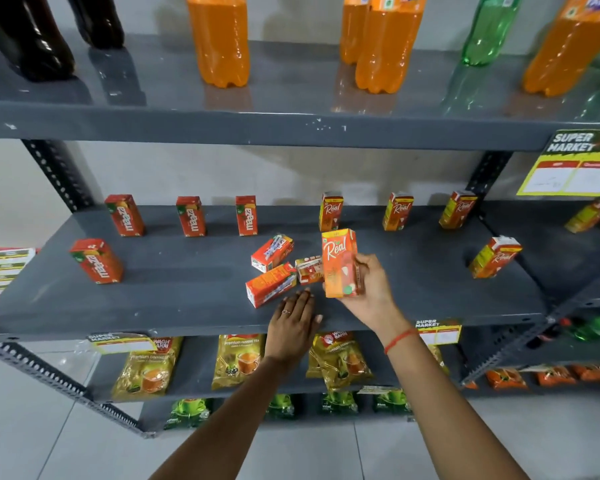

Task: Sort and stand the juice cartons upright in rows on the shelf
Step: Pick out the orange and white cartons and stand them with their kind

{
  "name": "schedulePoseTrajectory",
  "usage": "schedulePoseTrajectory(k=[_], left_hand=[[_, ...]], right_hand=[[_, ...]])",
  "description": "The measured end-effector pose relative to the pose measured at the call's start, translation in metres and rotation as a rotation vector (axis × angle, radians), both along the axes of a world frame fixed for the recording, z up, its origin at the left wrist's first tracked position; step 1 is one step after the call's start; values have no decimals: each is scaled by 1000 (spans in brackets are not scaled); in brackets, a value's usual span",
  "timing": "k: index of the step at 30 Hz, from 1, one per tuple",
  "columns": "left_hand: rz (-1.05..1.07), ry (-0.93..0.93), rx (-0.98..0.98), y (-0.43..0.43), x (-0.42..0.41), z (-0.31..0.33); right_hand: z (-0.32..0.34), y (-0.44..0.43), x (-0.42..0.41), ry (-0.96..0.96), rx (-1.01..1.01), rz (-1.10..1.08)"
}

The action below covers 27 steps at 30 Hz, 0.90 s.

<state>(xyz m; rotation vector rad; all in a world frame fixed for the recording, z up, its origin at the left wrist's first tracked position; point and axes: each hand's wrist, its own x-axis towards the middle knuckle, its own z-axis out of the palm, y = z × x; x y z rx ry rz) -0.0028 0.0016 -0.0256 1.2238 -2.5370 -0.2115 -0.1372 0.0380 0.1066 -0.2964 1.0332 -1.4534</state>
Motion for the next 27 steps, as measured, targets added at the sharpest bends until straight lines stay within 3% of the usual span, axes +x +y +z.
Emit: schedulePoseTrajectory(k=[2, 5, 10, 16, 21, 27], left_hand=[[-31, -20, 2, 1, -6, 2], [-96, 11, -38, 2, -17, 10], [-103, 20, -42, 6, -36, 25], [-50, 7, 2, 3, -47, 17], [15, -17, 44, 0, -51, 9], [28, -33, 46, -3, -54, 10]], right_hand=[[21, 12, 4, -117, -113, 148], [50, 28, 11, -130, -359, 384], [89, 45, 15, -139, -544, 492], [77, 54, -10, 82, -342, 232], [14, 32, -76, 414, -187, -85], [-47, 14, -175, 535, -56, -84]])
